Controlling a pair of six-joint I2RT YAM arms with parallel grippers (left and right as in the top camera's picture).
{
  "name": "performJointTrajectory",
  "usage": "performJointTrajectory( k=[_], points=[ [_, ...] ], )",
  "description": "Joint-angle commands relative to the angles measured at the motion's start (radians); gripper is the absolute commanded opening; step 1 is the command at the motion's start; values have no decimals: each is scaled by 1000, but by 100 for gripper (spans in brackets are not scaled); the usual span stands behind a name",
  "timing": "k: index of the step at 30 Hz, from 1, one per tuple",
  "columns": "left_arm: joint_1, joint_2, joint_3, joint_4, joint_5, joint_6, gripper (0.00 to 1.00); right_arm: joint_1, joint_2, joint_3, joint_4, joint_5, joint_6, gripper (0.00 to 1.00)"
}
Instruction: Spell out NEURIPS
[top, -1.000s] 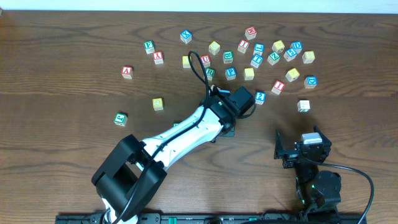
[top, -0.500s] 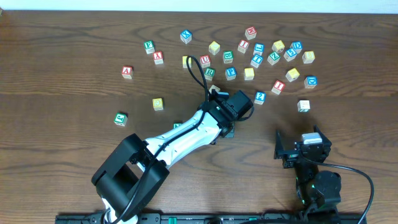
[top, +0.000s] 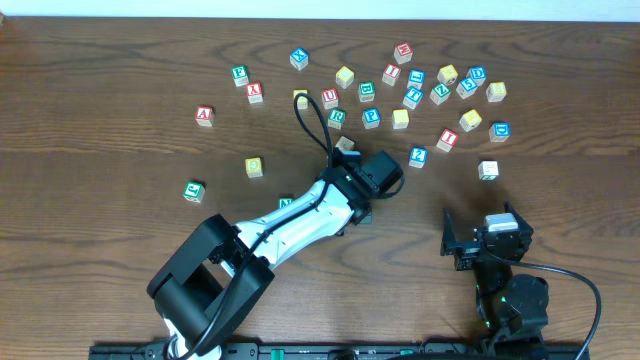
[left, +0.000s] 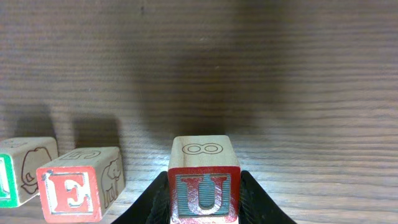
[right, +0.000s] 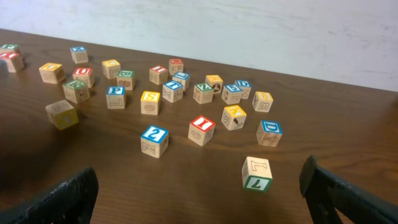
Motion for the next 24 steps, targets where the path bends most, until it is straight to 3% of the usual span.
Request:
performJointTrajectory(
  k=[1,24],
  points=[
    [2,-8,-14,2,-28,-13,8,-5,-4,-1,-4,-3,4,99],
    [7,-8,-39,-12,-47,-40,8,-5,-4,-1,-4,-3,4,99]
  ],
)
